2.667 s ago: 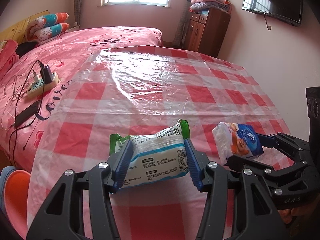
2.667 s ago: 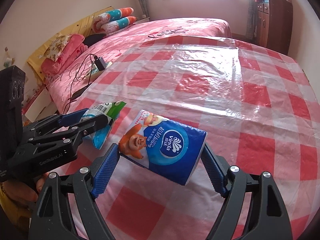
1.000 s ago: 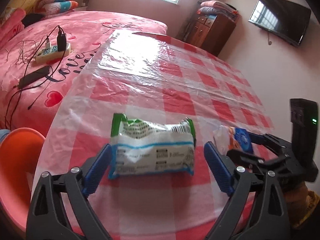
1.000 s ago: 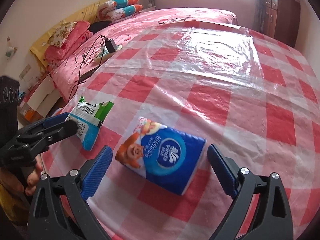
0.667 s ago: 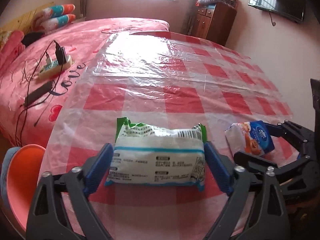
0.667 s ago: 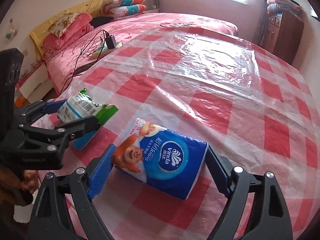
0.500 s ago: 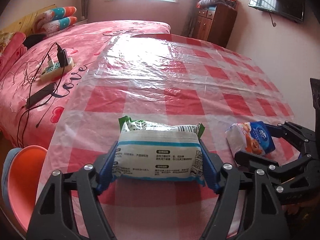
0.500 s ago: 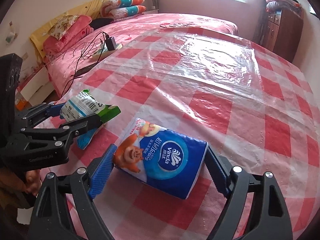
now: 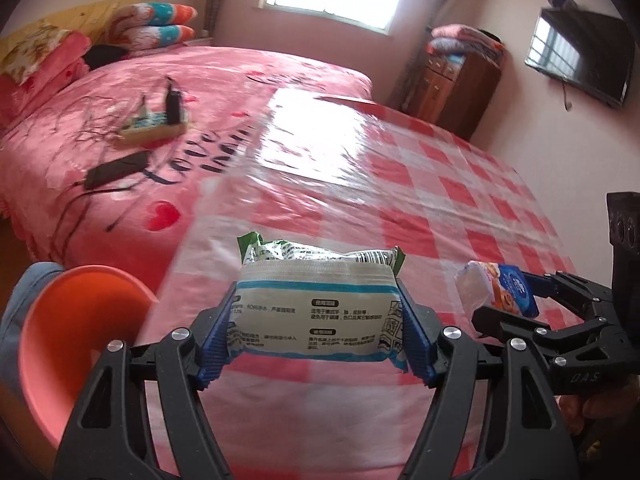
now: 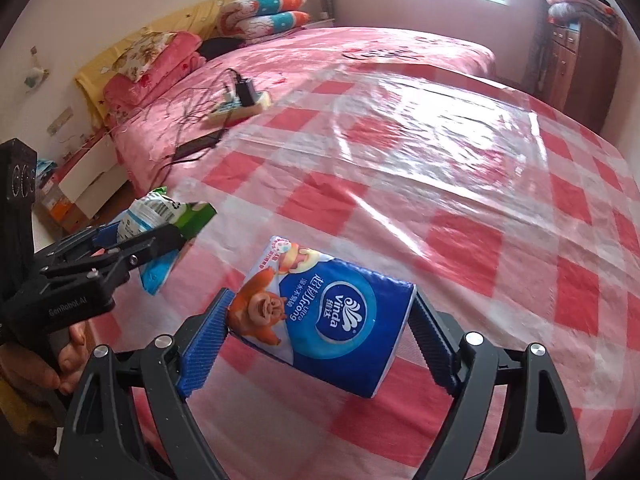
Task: Collect trash
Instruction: 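Lift the wipes pack and tissue pack with both tools and carry them over the orange bucket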
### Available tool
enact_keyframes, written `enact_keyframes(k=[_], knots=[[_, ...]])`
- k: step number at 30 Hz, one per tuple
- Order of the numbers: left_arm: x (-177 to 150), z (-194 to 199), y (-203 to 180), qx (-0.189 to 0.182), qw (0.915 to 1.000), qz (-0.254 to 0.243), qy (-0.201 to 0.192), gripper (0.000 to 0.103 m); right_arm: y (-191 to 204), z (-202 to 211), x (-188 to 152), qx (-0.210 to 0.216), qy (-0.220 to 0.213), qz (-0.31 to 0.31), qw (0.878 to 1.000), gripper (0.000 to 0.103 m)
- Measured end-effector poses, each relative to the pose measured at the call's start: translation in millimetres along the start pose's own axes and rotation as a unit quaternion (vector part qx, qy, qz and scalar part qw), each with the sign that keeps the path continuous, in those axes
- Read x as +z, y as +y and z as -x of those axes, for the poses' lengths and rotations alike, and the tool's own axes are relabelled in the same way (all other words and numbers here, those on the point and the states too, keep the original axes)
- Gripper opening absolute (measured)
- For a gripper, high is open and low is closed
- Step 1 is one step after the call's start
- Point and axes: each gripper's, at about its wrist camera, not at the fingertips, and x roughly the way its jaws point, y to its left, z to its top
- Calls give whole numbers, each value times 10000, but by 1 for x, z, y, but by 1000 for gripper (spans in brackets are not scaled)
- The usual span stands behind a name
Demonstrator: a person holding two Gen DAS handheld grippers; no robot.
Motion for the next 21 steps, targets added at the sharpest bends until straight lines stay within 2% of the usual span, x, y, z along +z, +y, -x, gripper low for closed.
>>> enact_keyframes(k=[10, 15, 21], knots=[[-9, 37, 79, 737, 9952, 601, -231, 72, 71, -15, 29, 663, 112, 665, 9955, 85], [-26, 46, 132, 1273, 9864, 1024, -169, 72, 118, -31, 46, 1107, 242, 1043, 9881, 85], [-48, 52, 177, 1613, 9758, 1473, -54, 73, 183, -57, 56, 1518, 363, 1668, 9735, 85]])
